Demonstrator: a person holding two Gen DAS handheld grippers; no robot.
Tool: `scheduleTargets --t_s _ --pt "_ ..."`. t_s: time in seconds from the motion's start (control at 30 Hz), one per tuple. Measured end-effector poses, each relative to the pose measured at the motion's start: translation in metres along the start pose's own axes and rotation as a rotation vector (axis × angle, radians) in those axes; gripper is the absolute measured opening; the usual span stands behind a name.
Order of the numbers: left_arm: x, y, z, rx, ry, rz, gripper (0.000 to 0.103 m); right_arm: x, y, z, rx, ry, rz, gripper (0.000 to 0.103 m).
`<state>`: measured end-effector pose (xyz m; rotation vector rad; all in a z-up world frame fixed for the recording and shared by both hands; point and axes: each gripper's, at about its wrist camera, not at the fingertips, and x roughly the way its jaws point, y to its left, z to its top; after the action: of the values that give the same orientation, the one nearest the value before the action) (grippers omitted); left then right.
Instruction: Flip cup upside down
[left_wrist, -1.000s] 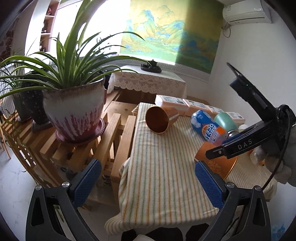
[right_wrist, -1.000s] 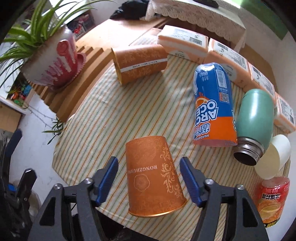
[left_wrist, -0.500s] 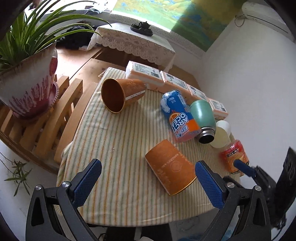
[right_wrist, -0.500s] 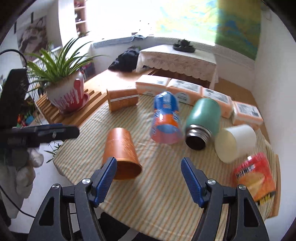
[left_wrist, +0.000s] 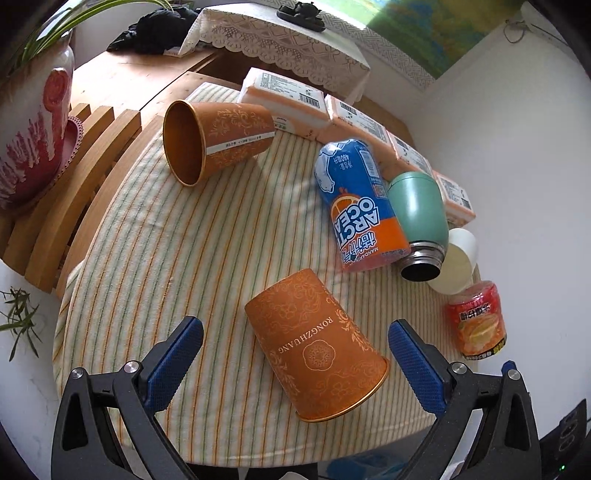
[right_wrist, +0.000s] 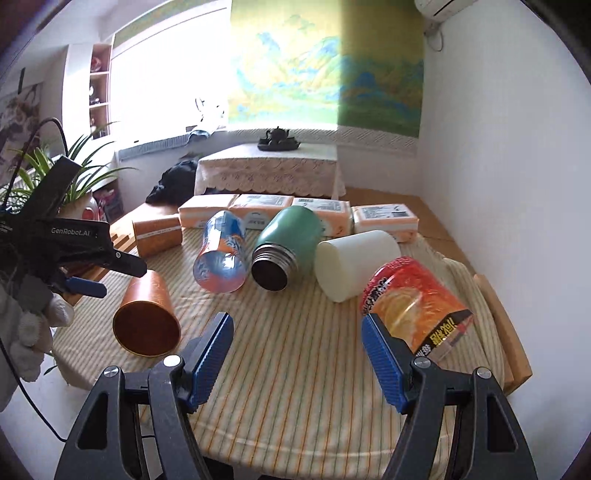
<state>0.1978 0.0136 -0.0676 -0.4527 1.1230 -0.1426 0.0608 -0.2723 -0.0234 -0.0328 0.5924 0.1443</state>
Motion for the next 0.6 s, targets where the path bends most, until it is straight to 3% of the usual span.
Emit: scheduleTargets --t_s 0.37,0.6 --pt "0.012 -0.007 0.014 0.042 0.098 0.116 0.101 -0.008 -0.010 -0.011 0.027 -0.040 -0.010 0.068" --pt "0.032 -0.012 0.023 0.019 0.197 0.117 0.101 -0.010 -0.018 -0.020 0.041 -0.040 -0.016 0.068"
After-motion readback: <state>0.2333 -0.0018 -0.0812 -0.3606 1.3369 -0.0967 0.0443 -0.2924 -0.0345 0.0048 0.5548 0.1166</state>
